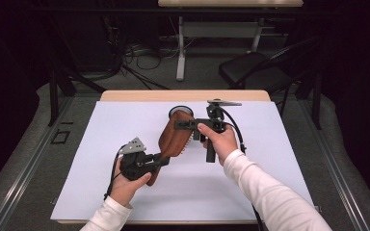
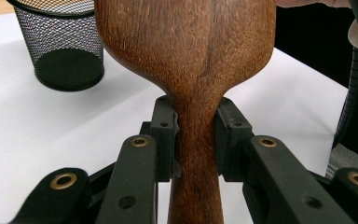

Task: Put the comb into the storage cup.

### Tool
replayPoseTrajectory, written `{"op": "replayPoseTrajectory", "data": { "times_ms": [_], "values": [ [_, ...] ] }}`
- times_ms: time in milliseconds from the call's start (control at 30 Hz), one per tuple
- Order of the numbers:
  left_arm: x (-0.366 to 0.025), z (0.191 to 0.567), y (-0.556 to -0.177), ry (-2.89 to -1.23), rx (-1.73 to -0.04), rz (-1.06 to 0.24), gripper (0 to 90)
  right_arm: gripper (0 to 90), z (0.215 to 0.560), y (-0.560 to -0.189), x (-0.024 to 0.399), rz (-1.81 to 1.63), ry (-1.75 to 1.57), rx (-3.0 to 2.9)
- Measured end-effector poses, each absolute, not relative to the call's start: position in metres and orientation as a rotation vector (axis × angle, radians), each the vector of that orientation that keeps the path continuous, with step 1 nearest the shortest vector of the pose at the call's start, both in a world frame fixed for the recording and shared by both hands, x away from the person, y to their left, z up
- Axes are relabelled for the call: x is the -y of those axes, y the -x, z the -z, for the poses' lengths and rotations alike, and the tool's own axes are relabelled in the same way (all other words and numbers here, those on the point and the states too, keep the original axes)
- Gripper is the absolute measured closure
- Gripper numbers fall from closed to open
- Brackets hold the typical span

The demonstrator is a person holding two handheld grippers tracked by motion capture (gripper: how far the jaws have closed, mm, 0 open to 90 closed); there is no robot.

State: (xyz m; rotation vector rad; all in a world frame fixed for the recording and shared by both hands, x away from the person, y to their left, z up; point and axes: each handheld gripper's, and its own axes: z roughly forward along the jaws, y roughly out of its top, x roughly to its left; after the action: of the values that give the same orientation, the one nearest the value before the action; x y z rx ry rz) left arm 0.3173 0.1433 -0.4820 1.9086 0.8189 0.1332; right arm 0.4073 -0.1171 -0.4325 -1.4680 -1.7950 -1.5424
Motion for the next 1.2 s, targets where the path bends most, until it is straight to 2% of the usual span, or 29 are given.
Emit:
{"op": "replayPoseTrajectory", "data": {
  "times_ms": [1200],
  "values": [
    [-0.1435, 0.4841, -0.3181, -1.896, -0.826, -0.131, 69.5, 49.9, 0.4349, -0.4084, 0.1191, 1.521, 1.476, 1.758]
  ]
}}
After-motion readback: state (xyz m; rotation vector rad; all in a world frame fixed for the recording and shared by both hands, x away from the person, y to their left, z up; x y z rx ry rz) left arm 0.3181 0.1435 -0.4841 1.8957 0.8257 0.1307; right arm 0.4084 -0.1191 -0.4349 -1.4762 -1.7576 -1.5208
